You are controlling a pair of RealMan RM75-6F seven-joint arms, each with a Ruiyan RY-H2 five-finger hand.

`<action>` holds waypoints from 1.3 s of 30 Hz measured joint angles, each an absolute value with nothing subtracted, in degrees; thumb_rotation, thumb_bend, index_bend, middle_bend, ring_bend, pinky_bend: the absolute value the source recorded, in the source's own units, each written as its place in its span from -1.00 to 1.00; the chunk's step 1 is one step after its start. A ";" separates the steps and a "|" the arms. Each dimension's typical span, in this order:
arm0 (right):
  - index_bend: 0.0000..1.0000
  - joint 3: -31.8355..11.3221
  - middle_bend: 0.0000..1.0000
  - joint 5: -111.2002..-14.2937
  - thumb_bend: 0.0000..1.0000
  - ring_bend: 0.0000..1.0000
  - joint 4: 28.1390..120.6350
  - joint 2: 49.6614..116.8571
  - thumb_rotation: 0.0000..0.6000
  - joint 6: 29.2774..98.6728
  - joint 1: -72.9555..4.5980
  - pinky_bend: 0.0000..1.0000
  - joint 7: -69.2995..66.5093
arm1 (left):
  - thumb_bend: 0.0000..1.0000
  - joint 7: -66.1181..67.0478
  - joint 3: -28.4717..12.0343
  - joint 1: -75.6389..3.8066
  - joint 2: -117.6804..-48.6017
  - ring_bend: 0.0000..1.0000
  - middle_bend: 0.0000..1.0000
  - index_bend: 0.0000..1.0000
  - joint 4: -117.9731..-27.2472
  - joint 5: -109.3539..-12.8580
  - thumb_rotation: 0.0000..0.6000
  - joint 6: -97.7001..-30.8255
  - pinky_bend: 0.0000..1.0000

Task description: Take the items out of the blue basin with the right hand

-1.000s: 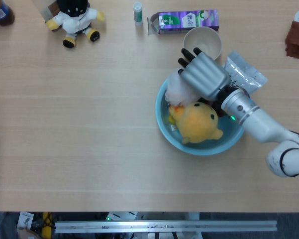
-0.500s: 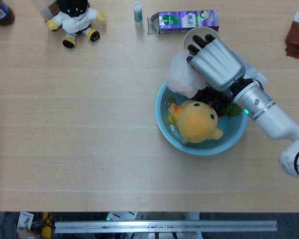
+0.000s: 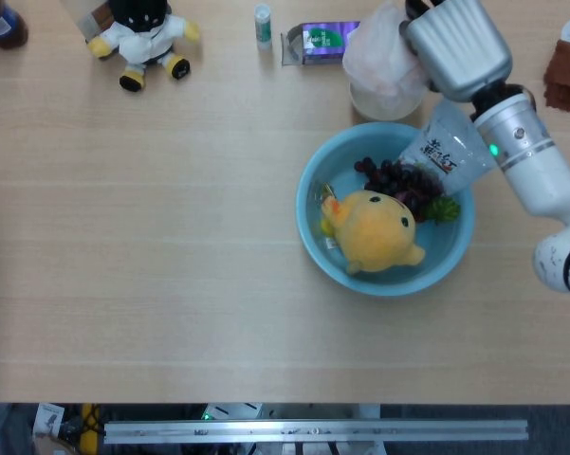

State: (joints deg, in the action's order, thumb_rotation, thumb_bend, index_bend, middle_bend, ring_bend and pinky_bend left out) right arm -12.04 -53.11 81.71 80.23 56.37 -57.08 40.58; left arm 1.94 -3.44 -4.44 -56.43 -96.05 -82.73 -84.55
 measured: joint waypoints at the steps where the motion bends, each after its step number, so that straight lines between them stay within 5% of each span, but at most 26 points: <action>1: 0.37 -12.13 -0.16 -52.30 -0.51 -0.54 80.96 80.55 1.00 56.01 -57.36 -0.23 41.14 | -0.28 1.99 -3.42 -4.44 -56.37 -0.48 -0.49 -0.36 -96.08 -82.77 1.00 -84.57 -0.50; 6: 0.11 -12.41 -0.28 -46.19 -0.56 -0.61 75.09 84.40 1.00 52.88 -59.77 -0.25 45.50 | -0.28 2.15 -3.35 -4.36 -56.24 -0.48 -0.49 -0.36 -96.09 -82.70 1.00 -84.60 -0.51; 11: -0.61 -12.49 -0.52 -40.68 -0.79 -0.77 73.16 86.42 1.00 50.81 -61.60 -0.39 48.59 | -0.28 2.25 -3.40 -4.38 -56.37 -0.48 -0.49 -0.36 -96.05 -82.07 1.00 -84.24 -0.51; 13: -0.75 -12.75 -0.56 -38.91 -0.81 -0.79 73.28 86.67 1.00 50.35 -62.24 -0.41 49.08 | -0.28 2.20 -3.40 -4.36 -56.42 -0.48 -0.49 -0.36 -95.93 -81.96 1.00 -84.19 -0.51; 22: -0.77 -13.17 -0.56 -45.18 -0.87 -0.80 81.74 81.33 1.00 49.72 -60.26 -0.44 40.66 | -0.28 2.11 -3.49 -4.62 -56.44 -0.48 -0.49 -0.36 -95.59 -81.61 1.00 -83.59 -0.51; 32: -0.76 -10.53 -0.54 -60.52 -0.93 -0.80 100.41 63.87 1.00 47.97 -53.06 -0.44 26.45 | -0.28 3.49 -3.42 -5.31 -56.29 -0.48 -0.49 -0.36 -97.14 -81.64 1.00 -82.57 -0.51; 39: -0.76 -7.39 -0.54 -71.25 -1.00 -0.80 104.85 58.85 1.00 47.45 -48.78 -0.44 18.81 | -0.28 4.40 -3.38 -5.67 -56.29 -0.48 -0.49 -0.36 -98.14 -82.35 1.00 -82.45 -0.51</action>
